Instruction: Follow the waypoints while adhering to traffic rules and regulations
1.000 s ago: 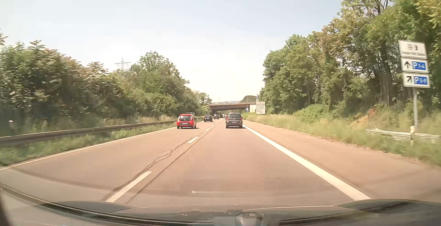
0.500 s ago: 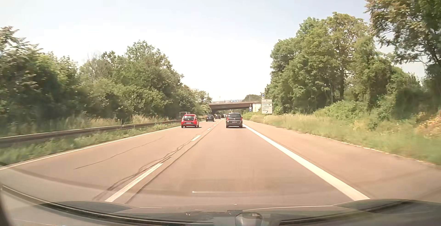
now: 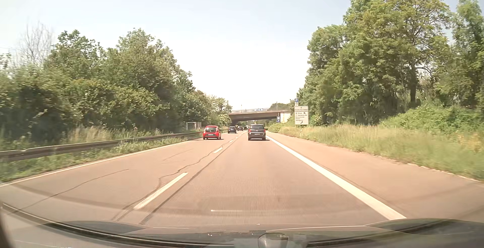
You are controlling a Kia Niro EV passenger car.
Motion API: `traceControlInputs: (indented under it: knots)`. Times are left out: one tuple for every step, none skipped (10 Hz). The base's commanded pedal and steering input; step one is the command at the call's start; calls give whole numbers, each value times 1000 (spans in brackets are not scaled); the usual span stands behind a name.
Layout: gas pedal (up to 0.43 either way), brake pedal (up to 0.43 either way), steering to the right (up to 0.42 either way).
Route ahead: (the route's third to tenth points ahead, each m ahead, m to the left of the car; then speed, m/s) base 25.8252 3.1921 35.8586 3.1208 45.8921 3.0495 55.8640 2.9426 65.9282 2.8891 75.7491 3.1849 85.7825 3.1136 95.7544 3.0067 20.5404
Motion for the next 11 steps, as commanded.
traceControlInputs:
  knots:
    - [177,0,-2]
    - [177,0,-2]
    - [177,0,-2]
    - [177,0,-2]
    - [177,0,-2]
    - [177,0,-2]
    - [177,0,-2]
    - [177,0,-2]
    - [177,0,-2]
    - [177,0,-1]
    - [177,0,-1]
